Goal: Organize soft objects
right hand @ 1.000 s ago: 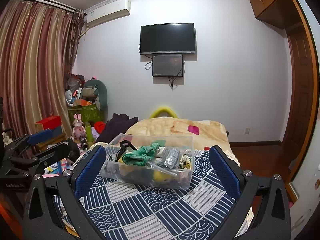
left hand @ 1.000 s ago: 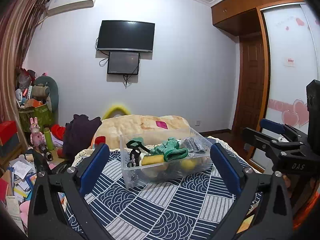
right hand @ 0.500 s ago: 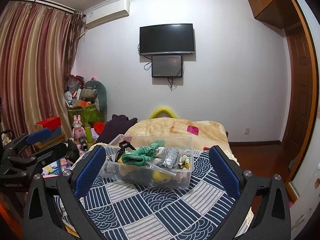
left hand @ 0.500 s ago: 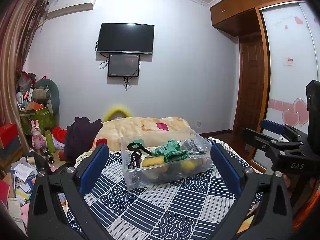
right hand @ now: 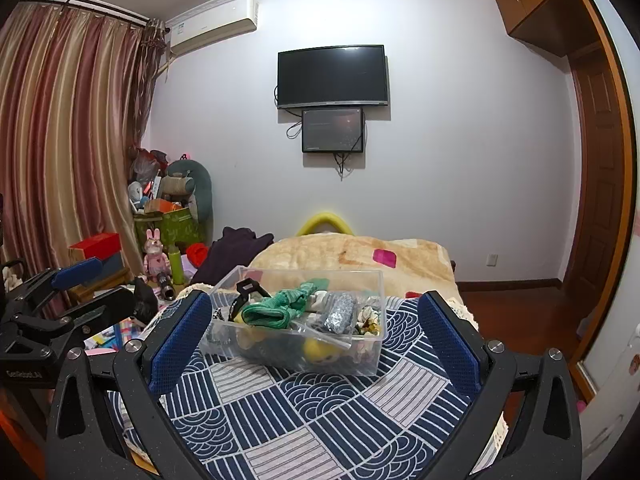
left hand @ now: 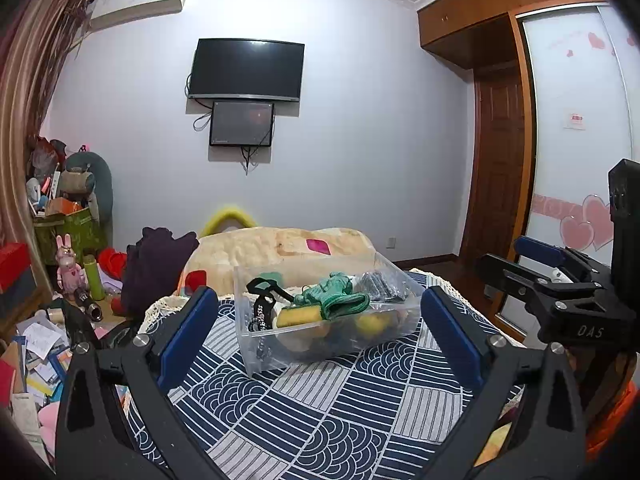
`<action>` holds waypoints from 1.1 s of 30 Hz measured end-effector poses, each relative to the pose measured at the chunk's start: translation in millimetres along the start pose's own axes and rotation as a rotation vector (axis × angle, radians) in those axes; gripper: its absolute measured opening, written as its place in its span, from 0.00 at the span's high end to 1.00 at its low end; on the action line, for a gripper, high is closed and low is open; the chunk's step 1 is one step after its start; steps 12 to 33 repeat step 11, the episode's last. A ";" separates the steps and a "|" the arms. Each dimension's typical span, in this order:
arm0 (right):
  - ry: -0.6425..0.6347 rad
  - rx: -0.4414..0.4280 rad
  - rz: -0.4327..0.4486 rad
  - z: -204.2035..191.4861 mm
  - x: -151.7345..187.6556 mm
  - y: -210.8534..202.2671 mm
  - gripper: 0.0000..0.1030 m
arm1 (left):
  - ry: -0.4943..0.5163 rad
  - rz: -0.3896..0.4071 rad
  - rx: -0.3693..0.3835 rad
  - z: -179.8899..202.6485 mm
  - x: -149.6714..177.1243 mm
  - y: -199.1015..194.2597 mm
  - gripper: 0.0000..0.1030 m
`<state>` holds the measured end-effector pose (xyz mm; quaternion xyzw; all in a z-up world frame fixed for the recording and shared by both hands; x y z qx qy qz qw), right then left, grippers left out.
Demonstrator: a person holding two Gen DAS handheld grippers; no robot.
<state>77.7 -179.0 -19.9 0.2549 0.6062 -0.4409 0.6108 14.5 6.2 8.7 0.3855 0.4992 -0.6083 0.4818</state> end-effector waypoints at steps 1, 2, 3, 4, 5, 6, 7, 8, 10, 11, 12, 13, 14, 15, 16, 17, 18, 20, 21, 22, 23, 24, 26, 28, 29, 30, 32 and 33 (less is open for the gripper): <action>0.000 -0.001 0.000 -0.2 0.0 -0.1 0.00 | -0.002 0.000 0.000 -0.1 0.5 -0.1 0.00; 0.001 -0.001 0.000 -0.1 0.1 -0.1 0.00 | -0.007 -0.002 0.001 -0.9 0.5 -0.2 0.00; -0.001 0.001 0.001 0.0 0.4 0.2 0.00 | -0.010 -0.003 0.000 -1.4 0.5 -0.3 0.00; -0.001 0.001 0.001 0.0 0.3 0.1 0.00 | -0.014 -0.005 0.001 -2.1 0.4 -0.2 0.00; -0.001 0.000 0.001 0.1 0.4 0.3 0.00 | -0.017 -0.006 0.002 -2.2 0.5 -0.2 0.00; 0.000 0.000 0.001 0.1 0.3 0.3 0.00 | -0.019 -0.008 0.003 -2.4 0.4 -0.2 0.00; 0.000 0.000 0.001 0.1 0.3 0.4 0.00 | -0.020 -0.008 0.004 -2.6 0.2 -0.3 0.00; 0.000 0.000 0.000 0.0 0.3 0.4 0.00 | -0.019 -0.005 0.008 -2.3 0.1 -1.3 0.00; 0.000 -0.001 0.001 0.1 0.4 0.3 0.00 | -0.013 -0.001 0.010 -1.1 0.3 -3.1 0.00; 0.000 0.000 0.001 0.1 0.4 0.2 0.00 | -0.011 -0.001 0.010 -0.2 0.2 -3.4 0.00; 0.000 0.000 0.001 0.1 0.4 0.2 0.00 | -0.011 -0.001 0.010 -0.2 0.2 -3.4 0.00; 0.000 0.000 0.001 0.1 0.4 0.2 0.00 | -0.011 -0.001 0.010 -0.2 0.2 -3.4 0.00; 0.000 0.000 0.001 0.1 0.4 0.2 0.00 | -0.011 -0.001 0.010 -0.2 0.2 -3.4 0.00; 0.000 0.000 0.001 0.1 0.4 0.2 0.00 | -0.011 -0.001 0.010 -0.2 0.2 -3.4 0.00; 0.000 0.000 0.001 0.1 0.4 0.2 0.00 | -0.011 -0.001 0.010 -0.2 0.2 -3.4 0.00; 0.000 0.000 0.001 0.1 0.4 0.2 0.00 | -0.011 -0.001 0.010 -0.2 0.2 -3.4 0.00; 0.000 0.000 0.001 0.1 0.4 0.2 0.00 | -0.011 -0.001 0.010 -0.2 0.2 -3.4 0.00; 0.000 0.000 0.001 0.1 0.4 0.2 0.00 | -0.011 -0.001 0.010 -0.2 0.2 -3.4 0.00; 0.000 0.000 0.001 0.1 0.4 0.2 0.00 | -0.011 -0.001 0.010 -0.2 0.2 -3.4 0.00; 0.000 0.000 0.001 0.1 0.4 0.2 0.00 | -0.011 -0.001 0.010 -0.2 0.2 -3.4 0.00; 0.000 0.000 0.001 0.1 0.4 0.2 0.00 | -0.011 -0.001 0.010 -0.2 0.2 -3.4 0.00; 0.000 0.000 0.001 0.1 0.4 0.2 0.00 | -0.011 -0.001 0.010 -0.2 0.2 -3.4 0.00; 0.000 0.000 0.001 0.1 0.4 0.2 0.00 | -0.011 -0.001 0.010 -0.2 0.2 -3.4 0.00; 0.000 0.000 0.001 0.1 0.4 0.2 0.00 | -0.011 -0.001 0.010 -0.2 0.2 -3.4 0.00; 0.000 0.000 0.001 0.1 0.4 0.2 0.00 | -0.011 -0.001 0.010 -0.2 0.2 -3.4 0.00; 0.000 0.000 0.001 0.1 0.4 0.2 0.00 | -0.011 -0.001 0.010 -0.2 0.2 -3.4 0.00; 0.000 0.000 0.001 0.1 0.4 0.2 0.00 | -0.011 -0.001 0.010 -0.2 0.2 -3.4 0.00; 0.000 0.000 0.001 0.1 0.4 0.2 0.00 | -0.011 -0.001 0.010 -0.2 0.2 -3.4 0.00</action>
Point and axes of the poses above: each gripper's, at about its wrist camera, not at the fingertips, and y roughly the way its jaws point, z to its right, x to its underside, the point moved 2 cm from there along y, roughly the way its jaws point, and after that the axes turned 8 degrees about -y, right-handed, at the moved point
